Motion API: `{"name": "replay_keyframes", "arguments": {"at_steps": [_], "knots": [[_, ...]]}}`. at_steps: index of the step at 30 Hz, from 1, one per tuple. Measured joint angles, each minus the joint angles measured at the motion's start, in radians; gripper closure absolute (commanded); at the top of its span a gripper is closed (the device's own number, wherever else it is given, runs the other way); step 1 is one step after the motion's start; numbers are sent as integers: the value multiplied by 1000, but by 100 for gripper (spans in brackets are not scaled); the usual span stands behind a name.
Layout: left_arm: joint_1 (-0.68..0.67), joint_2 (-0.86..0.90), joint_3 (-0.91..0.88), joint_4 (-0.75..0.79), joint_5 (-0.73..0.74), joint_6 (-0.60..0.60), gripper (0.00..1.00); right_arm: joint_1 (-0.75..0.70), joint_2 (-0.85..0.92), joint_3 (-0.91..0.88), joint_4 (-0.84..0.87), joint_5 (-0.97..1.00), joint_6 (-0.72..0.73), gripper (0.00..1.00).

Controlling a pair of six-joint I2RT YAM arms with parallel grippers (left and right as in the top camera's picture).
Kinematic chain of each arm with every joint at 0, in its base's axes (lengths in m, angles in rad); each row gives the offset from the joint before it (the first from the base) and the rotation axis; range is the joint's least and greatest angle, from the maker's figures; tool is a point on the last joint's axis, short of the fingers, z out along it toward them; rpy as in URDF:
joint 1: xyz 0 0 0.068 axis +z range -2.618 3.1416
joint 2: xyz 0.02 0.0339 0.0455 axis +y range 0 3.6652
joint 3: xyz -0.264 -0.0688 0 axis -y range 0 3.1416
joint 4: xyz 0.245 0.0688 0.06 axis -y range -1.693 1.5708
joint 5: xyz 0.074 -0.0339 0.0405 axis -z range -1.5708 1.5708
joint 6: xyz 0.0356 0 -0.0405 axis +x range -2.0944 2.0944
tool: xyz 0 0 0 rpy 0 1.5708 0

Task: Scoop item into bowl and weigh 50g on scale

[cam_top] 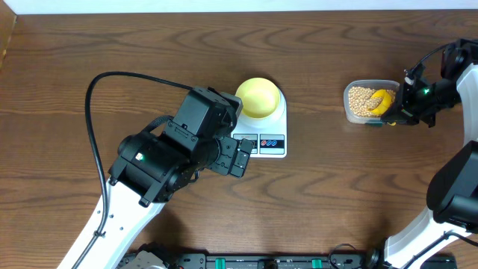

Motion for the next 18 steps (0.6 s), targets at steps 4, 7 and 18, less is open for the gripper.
{"name": "replay_keyframes", "arguments": {"at_steps": [4,7,18], "knots": [[0,0,0,0,0,0,0,0,0,0,0,0,3,99],[0,0,0,0,0,0,0,0,0,0,2,0,3,99],[0,0,0,0,0,0,0,0,0,0,24,0,8,99]]}}
